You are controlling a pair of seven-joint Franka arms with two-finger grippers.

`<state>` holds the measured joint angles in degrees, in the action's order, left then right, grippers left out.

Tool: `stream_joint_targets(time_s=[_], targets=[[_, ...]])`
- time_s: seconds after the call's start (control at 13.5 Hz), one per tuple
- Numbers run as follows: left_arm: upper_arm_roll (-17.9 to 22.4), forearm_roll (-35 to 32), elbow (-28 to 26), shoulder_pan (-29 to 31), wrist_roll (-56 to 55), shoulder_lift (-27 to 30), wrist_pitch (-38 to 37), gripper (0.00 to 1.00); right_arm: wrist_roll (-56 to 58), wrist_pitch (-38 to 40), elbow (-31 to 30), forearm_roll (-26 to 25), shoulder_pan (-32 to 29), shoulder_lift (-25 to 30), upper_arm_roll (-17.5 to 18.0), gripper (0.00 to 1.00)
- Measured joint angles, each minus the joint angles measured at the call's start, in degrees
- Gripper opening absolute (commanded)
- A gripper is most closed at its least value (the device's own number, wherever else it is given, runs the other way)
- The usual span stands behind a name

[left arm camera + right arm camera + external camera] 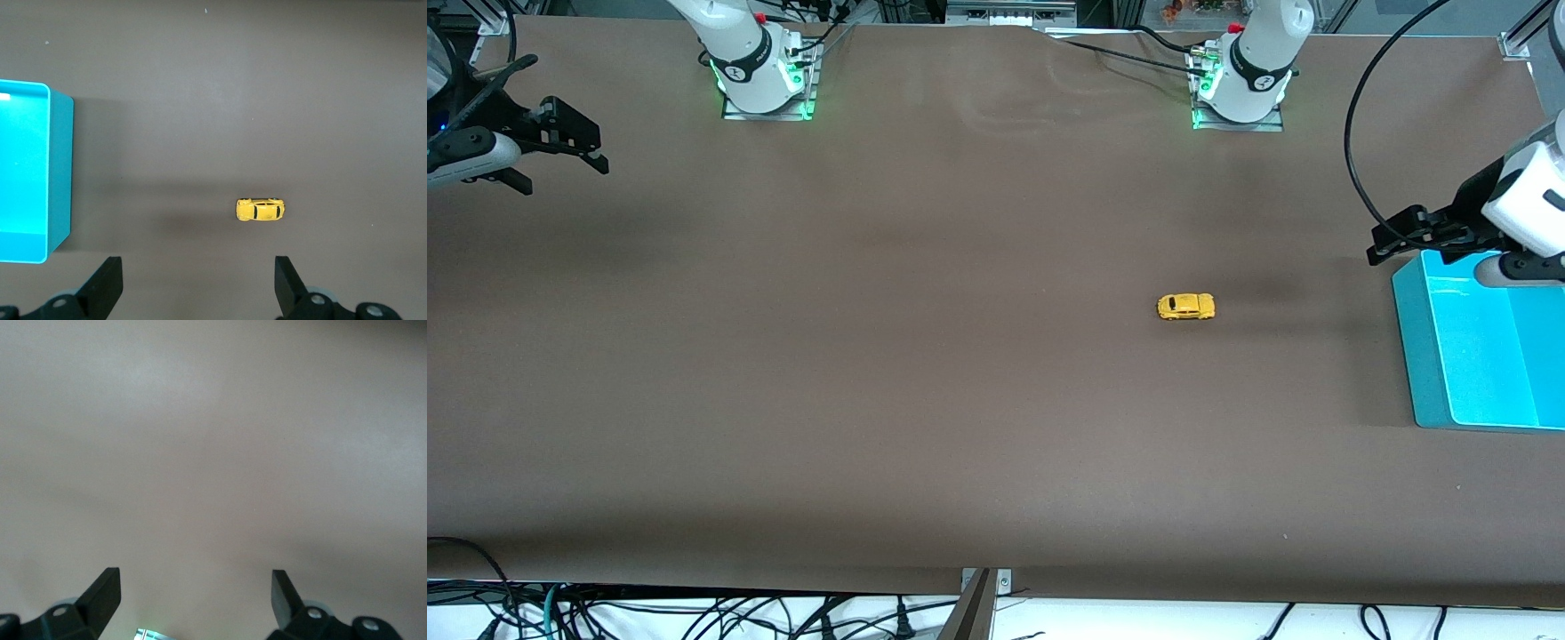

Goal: Wind and store yellow beetle car
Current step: 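Reach the left gripper toward the rolled yellow car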

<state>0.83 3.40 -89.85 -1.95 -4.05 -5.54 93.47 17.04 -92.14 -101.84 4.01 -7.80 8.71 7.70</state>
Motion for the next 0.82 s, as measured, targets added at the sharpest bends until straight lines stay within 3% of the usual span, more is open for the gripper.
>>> stream_joint_targets(time_s=[0.45, 0.82], targets=[[-3.0, -0.18, 0.04, -0.9, 3.62, -3.27, 0.1, 1.0, -0.44, 0.32, -0.28, 0.01, -0.08, -0.25, -0.67, 1.0], [-5.97, -1.55, -0.55, -1.14, 35.75, -10.76, 5.05, 1.0, -3.54, 0.3, -0.3, 0.01, -0.08, -0.46, -0.73, 1.0]])
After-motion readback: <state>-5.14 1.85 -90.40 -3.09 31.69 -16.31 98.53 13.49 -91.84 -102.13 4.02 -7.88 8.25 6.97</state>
